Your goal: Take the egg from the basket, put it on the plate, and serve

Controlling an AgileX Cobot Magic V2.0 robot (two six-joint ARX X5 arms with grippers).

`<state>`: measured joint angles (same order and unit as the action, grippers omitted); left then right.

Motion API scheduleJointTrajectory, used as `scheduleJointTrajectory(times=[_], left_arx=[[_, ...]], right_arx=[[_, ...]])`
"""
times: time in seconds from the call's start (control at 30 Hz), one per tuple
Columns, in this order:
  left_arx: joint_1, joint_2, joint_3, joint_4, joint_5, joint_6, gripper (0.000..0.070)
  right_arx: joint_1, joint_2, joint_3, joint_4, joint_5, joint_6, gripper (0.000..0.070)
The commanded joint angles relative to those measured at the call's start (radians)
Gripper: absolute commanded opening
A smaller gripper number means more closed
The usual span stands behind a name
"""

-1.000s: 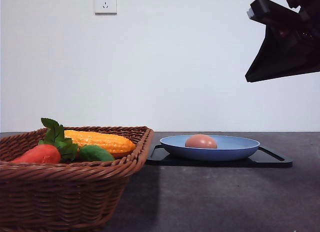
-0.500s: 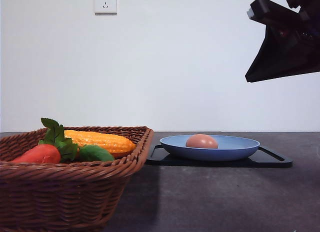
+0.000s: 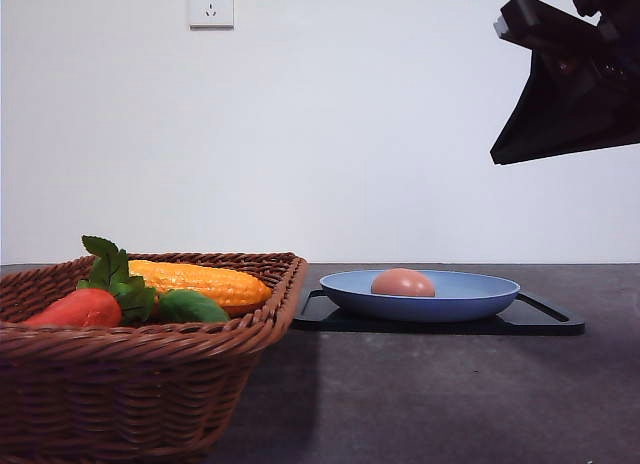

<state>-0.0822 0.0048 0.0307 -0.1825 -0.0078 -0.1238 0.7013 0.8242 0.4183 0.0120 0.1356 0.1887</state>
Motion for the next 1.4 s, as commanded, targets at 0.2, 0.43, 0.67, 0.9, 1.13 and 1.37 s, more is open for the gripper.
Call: scheduleJointTrajectory(times=[0.2, 0.43, 0.67, 0.9, 1.13, 1.37], left_arx=[[0.002, -0.002, -0.028, -0.004, 0.005, -0.009, 0.0000], [0.002, -0.002, -0.028, -0.004, 0.005, -0.009, 0.0000], [0.002, -0.002, -0.028, -0.004, 0.005, -0.009, 0.0000], [0.002, -0.002, -0.028, -0.004, 0.005, -0.009, 0.0000], [0.002, -0.002, -0.028, -0.004, 0.005, -0.009, 0.0000], [0.002, -0.002, -0.028, -0.004, 0.005, -0.009, 0.0000]], right_arx=[[0.009, 0.004, 0.009, 0.011, 0.004, 0.013, 0.0000], [0.009, 0.004, 0.009, 0.009, 0.004, 0.007, 0.0000], [-0.045, -0.126, 0.003, 0.000, 0.081, -0.126, 0.0000], [-0.294, -0.346, -0.090, 0.011, -0.014, -0.203, 0.0000], [-0.540, -0.587, -0.239, 0.010, -0.044, -0.204, 0.0000], [-0.668, -0.746, -0.372, 0.010, -0.157, -0.204, 0.0000]])
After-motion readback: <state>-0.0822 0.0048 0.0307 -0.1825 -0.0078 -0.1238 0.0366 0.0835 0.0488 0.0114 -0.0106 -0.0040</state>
